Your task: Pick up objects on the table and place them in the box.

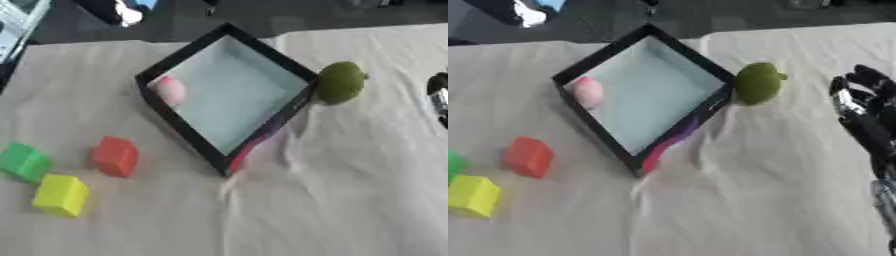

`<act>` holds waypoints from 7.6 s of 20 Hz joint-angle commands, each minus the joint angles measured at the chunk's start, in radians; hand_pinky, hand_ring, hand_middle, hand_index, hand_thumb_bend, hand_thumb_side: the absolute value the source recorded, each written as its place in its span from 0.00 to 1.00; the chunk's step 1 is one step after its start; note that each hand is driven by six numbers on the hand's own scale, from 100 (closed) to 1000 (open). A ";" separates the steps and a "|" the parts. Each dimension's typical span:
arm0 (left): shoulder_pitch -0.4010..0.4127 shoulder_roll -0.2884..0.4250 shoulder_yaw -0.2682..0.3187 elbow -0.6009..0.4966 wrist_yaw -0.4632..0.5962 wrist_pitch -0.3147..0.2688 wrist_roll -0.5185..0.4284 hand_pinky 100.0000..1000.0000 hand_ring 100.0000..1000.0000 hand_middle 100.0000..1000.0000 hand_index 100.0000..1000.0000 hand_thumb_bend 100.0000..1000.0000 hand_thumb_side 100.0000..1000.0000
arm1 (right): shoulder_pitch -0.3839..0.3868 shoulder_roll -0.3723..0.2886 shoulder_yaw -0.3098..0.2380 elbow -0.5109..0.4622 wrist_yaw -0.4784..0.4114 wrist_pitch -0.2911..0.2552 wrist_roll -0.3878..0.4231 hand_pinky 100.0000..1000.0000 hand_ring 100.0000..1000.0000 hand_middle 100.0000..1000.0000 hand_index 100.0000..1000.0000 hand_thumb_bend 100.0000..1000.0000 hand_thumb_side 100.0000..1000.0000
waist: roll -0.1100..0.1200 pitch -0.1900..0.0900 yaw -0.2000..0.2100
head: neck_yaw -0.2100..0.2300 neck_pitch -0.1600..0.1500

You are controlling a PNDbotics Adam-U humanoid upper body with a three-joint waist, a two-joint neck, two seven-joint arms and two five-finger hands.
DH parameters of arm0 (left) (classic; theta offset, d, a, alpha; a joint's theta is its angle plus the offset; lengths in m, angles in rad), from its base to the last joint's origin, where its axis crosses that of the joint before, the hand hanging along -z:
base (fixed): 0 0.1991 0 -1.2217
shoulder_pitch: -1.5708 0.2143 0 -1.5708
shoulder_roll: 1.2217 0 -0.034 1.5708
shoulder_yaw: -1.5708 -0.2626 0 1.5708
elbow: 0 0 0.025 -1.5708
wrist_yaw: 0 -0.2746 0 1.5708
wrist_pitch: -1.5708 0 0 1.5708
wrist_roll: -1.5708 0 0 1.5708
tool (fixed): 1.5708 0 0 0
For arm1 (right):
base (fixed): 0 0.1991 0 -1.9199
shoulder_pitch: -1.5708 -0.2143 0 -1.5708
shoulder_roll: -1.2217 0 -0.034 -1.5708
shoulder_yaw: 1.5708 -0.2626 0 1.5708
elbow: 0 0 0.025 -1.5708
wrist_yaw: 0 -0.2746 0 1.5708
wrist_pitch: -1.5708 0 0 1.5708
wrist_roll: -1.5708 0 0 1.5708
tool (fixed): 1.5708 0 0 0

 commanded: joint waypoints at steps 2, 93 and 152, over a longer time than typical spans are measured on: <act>-0.003 -0.034 -0.052 -0.048 -0.041 0.035 -0.060 0.79 0.77 0.62 0.45 0.19 0.00 | -0.024 -0.014 -0.012 -0.031 -0.015 -0.006 -0.018 0.86 0.79 0.80 0.87 0.15 0.35 | 0.002 -0.042 -0.007 | 0.015 -0.011; 0.637 0.433 0.115 -0.170 0.162 -0.321 -0.202 0.83 0.86 0.75 0.79 0.61 0.02 | 0.025 -0.042 -0.024 -0.024 -0.022 -0.011 -0.042 0.87 0.77 0.79 0.86 0.15 0.34 | -0.003 -0.090 0.059 | -0.010 0.109; 0.085 -0.169 -0.003 0.100 -0.187 -0.357 -0.162 0.70 0.66 0.50 0.48 0.40 0.00 | -0.016 -0.024 -0.006 -0.017 -0.042 -0.007 -0.017 0.87 0.77 0.79 0.87 0.14 0.34 | -0.005 -0.114 0.028 | 0.048 0.084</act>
